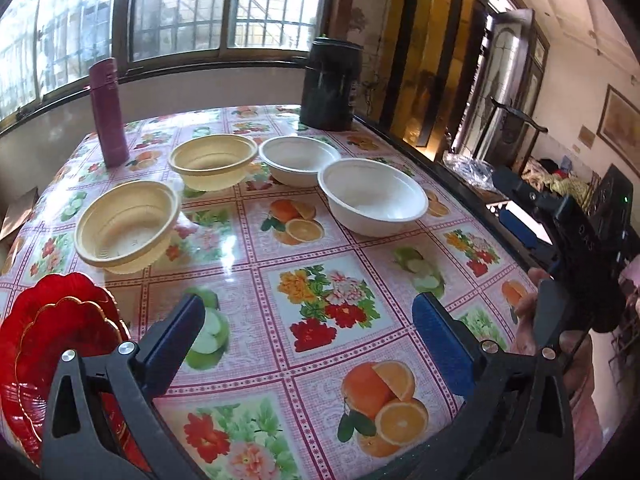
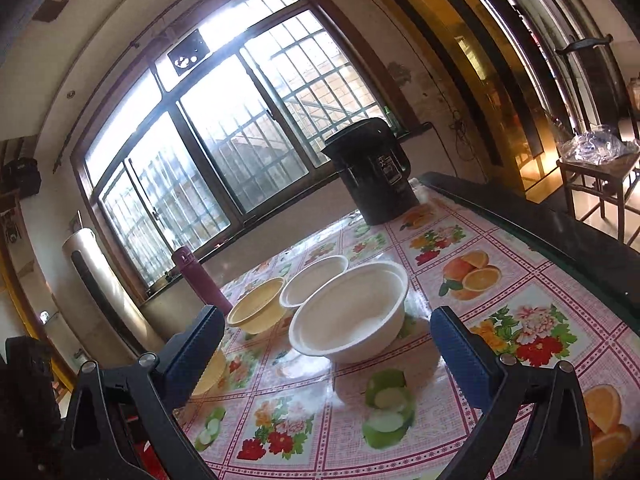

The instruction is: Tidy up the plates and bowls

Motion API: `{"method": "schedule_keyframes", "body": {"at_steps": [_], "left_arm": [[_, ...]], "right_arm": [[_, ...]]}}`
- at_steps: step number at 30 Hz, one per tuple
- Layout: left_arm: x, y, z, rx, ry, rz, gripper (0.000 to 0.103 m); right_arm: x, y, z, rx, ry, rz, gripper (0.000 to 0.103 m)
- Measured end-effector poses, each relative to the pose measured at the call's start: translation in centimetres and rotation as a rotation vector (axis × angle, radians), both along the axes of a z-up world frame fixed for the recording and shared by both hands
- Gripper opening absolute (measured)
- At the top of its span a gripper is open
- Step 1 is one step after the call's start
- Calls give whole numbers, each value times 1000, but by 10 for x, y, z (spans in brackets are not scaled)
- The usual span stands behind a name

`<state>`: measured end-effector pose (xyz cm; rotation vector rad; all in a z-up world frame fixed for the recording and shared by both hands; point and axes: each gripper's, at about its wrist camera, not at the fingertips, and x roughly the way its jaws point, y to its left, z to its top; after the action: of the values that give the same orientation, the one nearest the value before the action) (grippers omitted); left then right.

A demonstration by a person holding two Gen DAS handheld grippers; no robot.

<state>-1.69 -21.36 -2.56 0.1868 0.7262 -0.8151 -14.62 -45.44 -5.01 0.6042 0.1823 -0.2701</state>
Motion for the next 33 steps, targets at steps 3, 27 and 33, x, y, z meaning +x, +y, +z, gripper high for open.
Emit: {"method": "schedule_keyframes", "body": {"at_steps": [3, 27, 33], "left_arm": [[-16, -22, 3, 82, -61, -4, 103], [59, 138, 107, 214, -522, 689, 103], [85, 145, 127, 393, -616, 727, 103]], "right_arm": [[-2, -12, -3, 41, -16, -10, 103], [57, 32, 52, -19, -76, 164, 103], [147, 103, 113, -102, -148, 373, 103]]}}
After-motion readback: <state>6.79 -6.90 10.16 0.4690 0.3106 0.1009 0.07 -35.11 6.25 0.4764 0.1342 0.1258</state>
